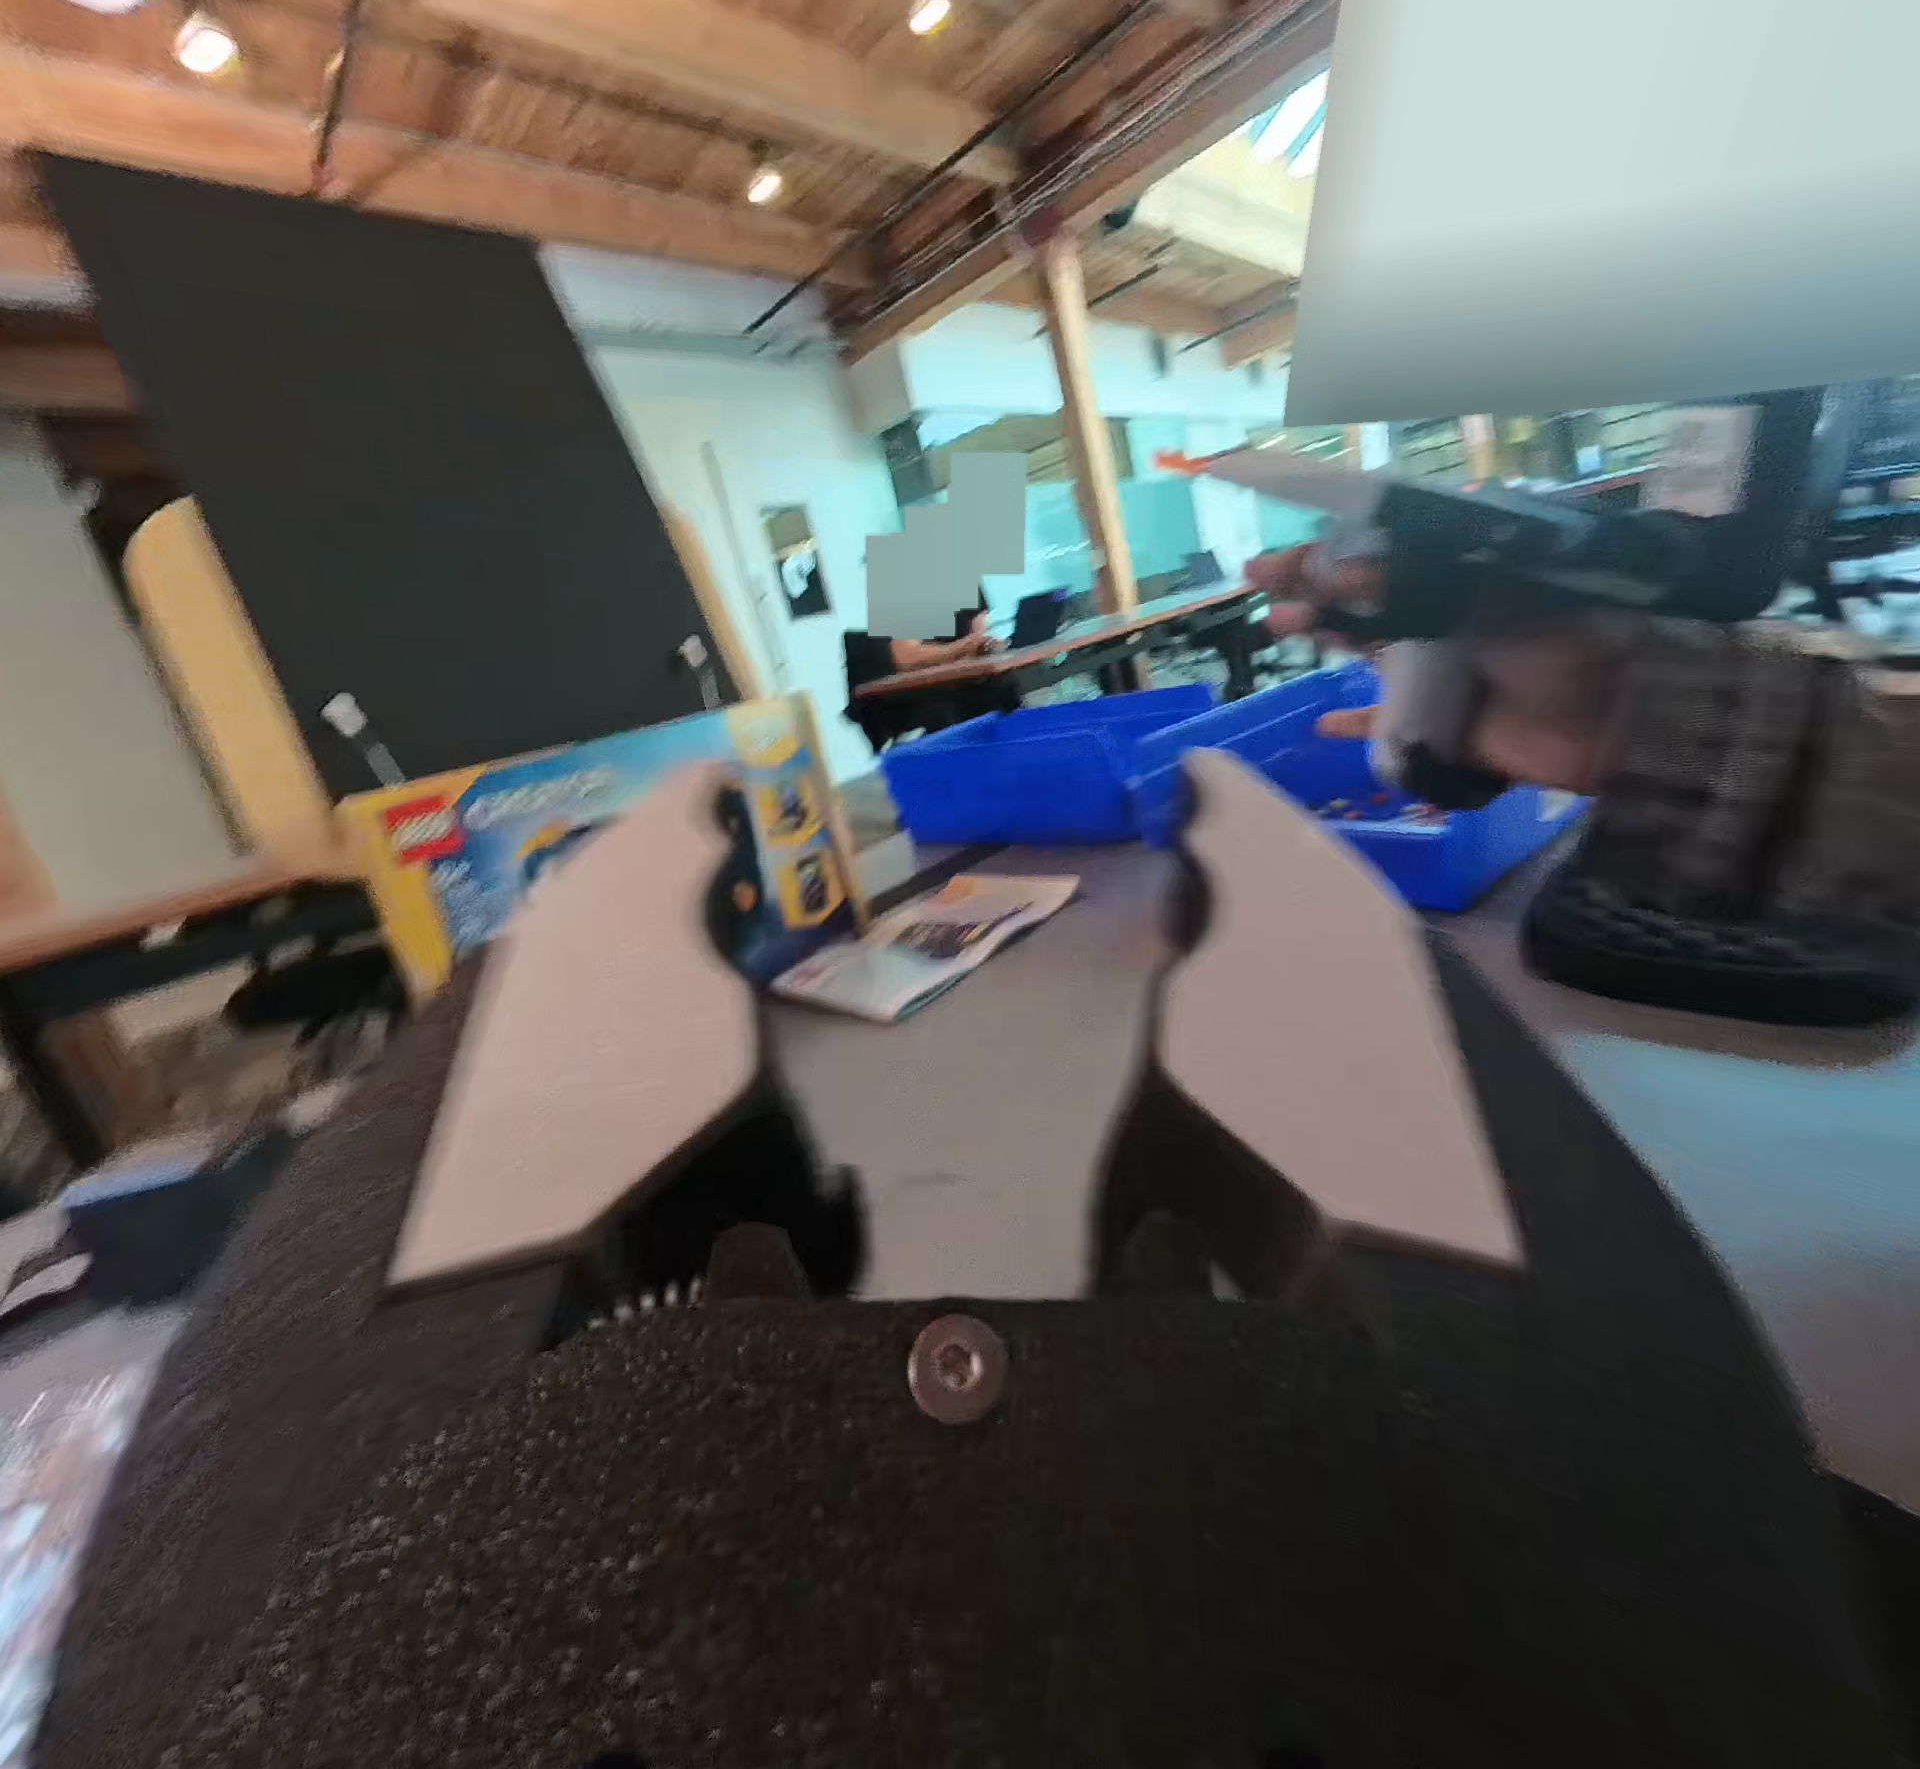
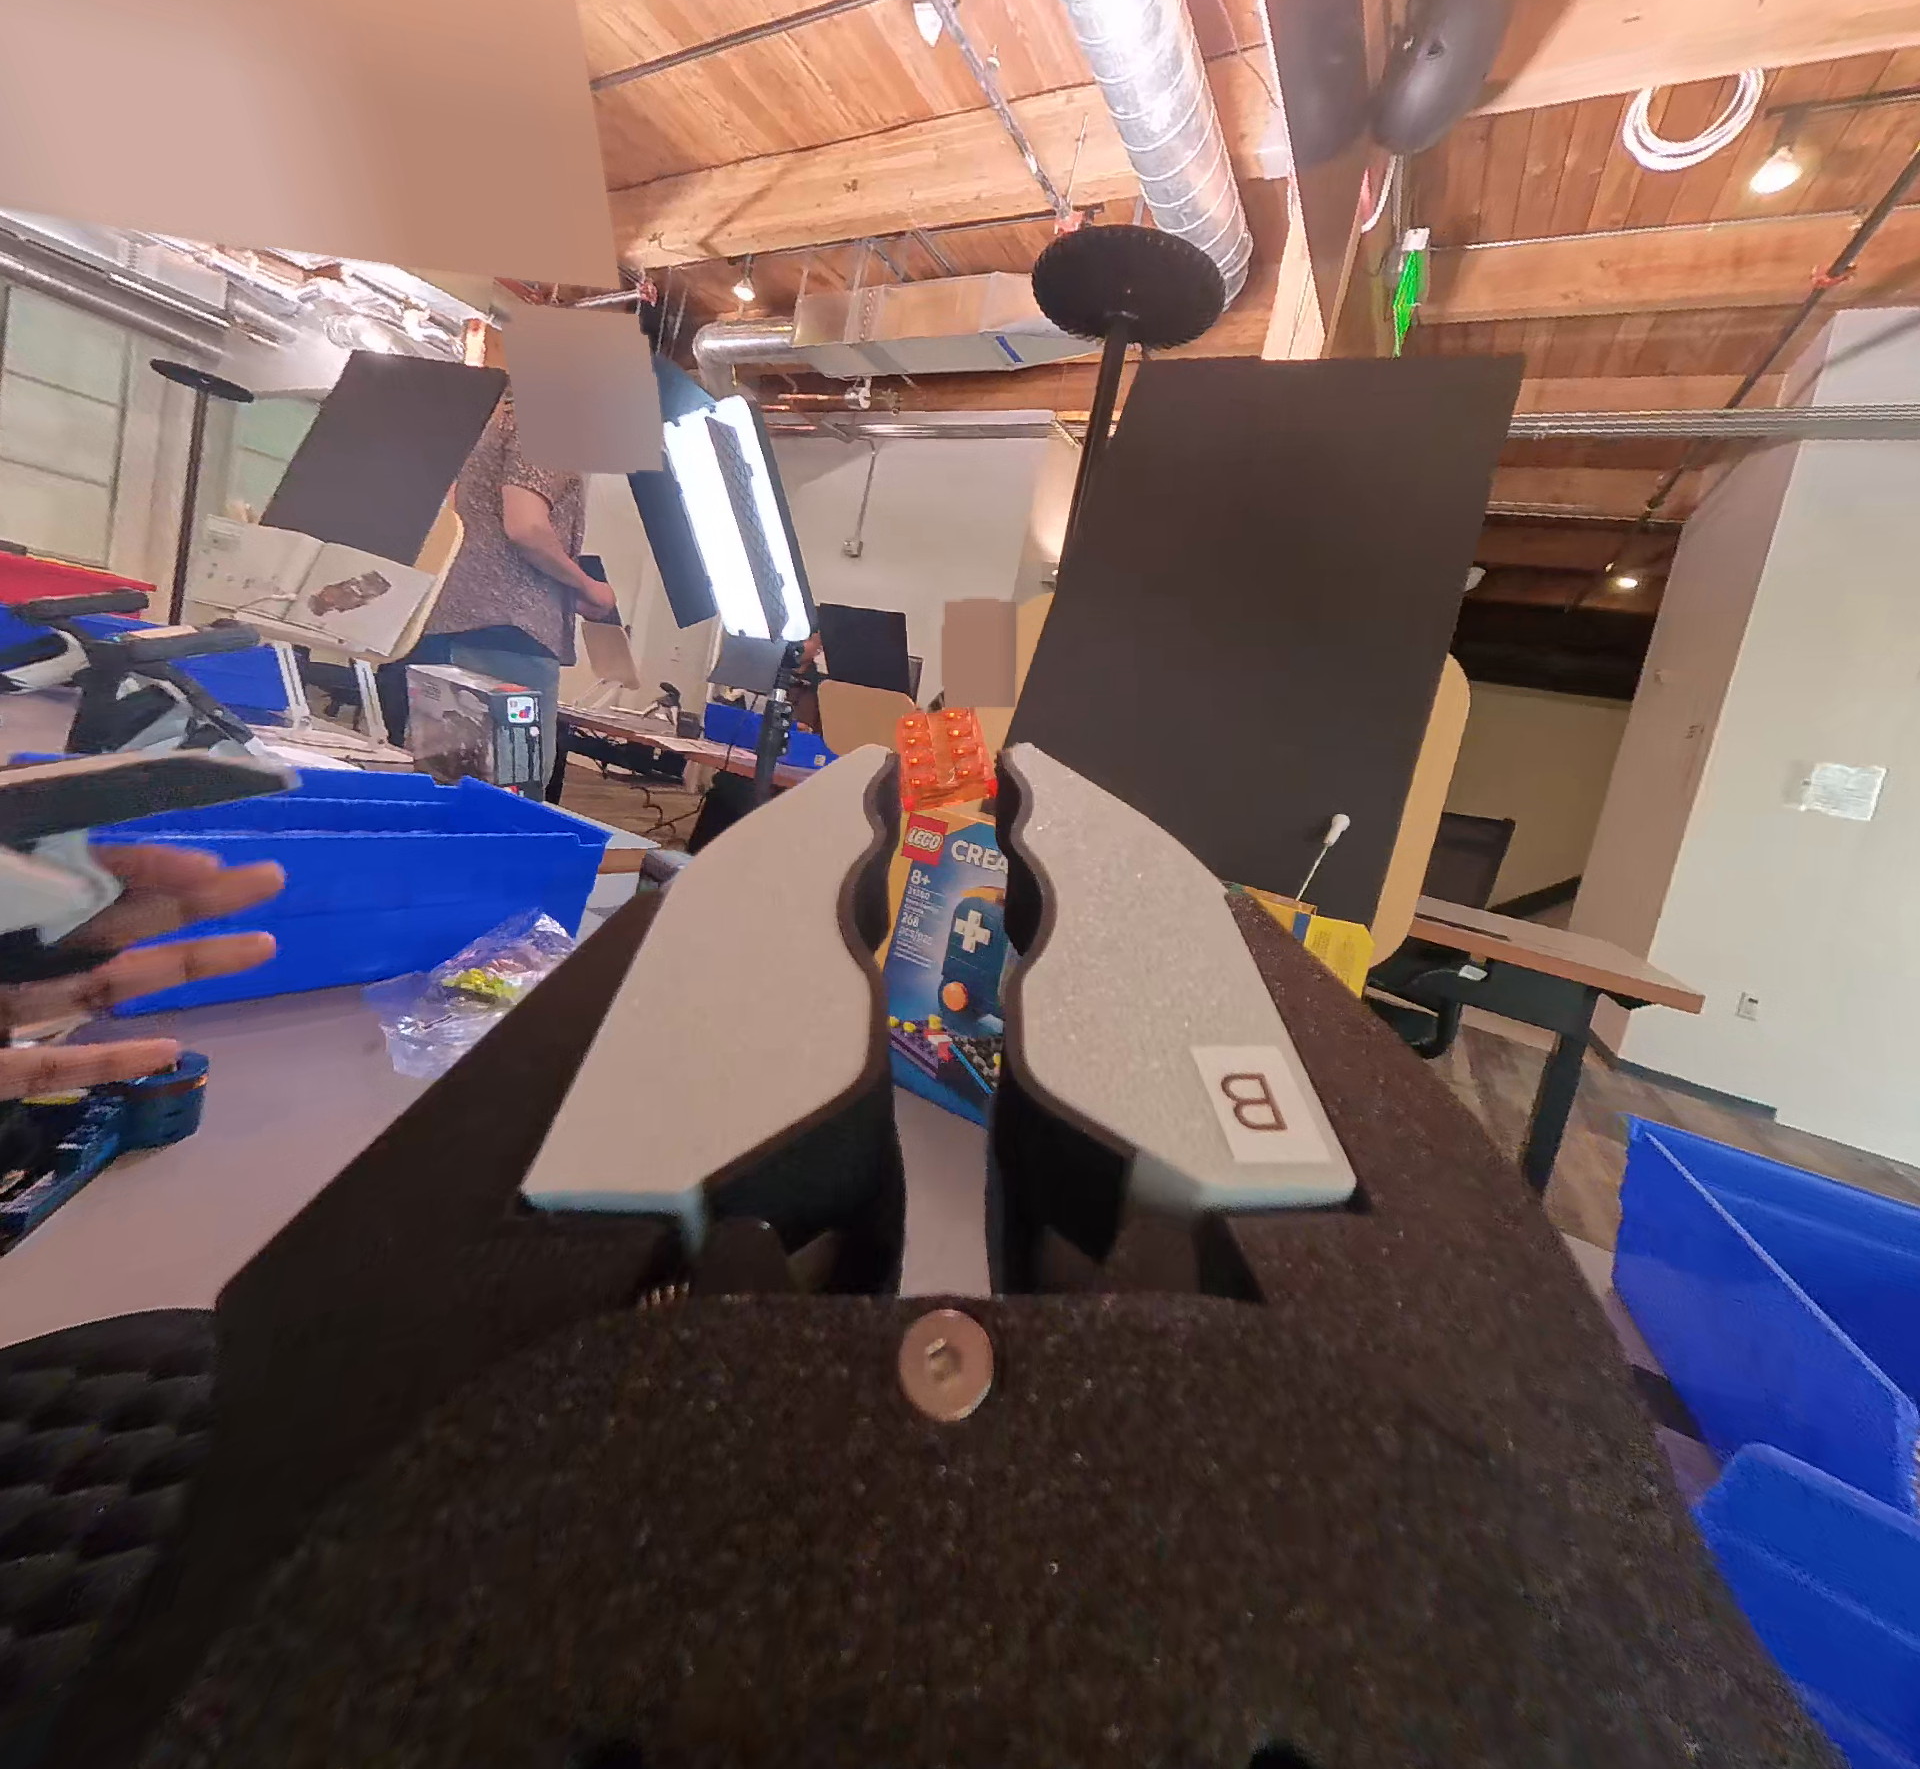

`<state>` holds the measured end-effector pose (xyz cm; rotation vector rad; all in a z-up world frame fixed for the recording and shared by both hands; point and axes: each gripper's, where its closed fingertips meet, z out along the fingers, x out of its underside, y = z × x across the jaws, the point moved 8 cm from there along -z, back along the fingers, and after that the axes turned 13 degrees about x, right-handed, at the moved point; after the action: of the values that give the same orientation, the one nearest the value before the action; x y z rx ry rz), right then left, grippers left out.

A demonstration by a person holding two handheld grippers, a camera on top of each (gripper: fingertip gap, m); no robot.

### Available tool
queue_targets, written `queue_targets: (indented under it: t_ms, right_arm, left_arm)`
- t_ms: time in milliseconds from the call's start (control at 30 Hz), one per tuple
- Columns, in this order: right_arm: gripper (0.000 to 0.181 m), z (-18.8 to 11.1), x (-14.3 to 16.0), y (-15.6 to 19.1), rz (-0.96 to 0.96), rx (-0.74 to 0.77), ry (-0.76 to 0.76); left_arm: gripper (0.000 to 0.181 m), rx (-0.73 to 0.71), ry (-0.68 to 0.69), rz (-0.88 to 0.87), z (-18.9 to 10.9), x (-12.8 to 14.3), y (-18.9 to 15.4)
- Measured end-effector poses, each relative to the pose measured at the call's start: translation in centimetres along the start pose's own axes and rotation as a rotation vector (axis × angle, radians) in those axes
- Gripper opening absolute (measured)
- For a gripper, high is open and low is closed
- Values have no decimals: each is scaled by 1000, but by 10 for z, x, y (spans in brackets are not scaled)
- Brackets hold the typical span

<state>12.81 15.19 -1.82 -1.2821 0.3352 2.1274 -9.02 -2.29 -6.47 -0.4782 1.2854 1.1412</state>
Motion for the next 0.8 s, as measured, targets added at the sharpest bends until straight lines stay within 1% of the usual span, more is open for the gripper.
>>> queue_targets:
  t_ms: [33, 67, 100, 133, 233, 333, 433, 533, 667, 733, 800]
  right_arm:
    - [17, -1, -1, 1, -8, -2, 6]
    - [17, -1, -3, 1, -14, -2, 12]
    - [17, -2, -4, 1, -22, 3, 18]
    - [17, -4, -5, 1, -30, 9, 23]
    - [17, -9, -7, 1, -40, 20, 38]
    - [17, -13, -5, 0, -43, 35, 54]
    - [17, -15, -3, -3, -45, 45, 71]
    - [17, -15, -3, -7, -66, 46, 75]
    - [17, -10, 2, -16, -49, 51, 86]
    - [17, -3, 2, -18, -13, 41, 78]
    - [17, 3, 0, -16, 4, 32, 54]
  left_arm:
    - [117, -48, 47, -38, -5, 5, 9]
    - [133, -92, 100, -89, -12, 9, 19]
    - [145, -148, 132, -131, -21, 13, 28]
    - [145, -190, 134, -150, -30, 14, 36]
    - [141, -236, 108, -157, -49, 13, 47]
    - [142, -225, 122, -181, -52, 14, 48]
    - [142, -203, 121, -192, -46, 16, 43]
    - [142, -162, 110, -223, -30, 19, 37]
    - [142, -145, 76, -173, -9, 9, 31]
    - [140, -139, 51, -156, -3, 3, 26]
    - [140, -146, 56, -148, -4, 2, 22]
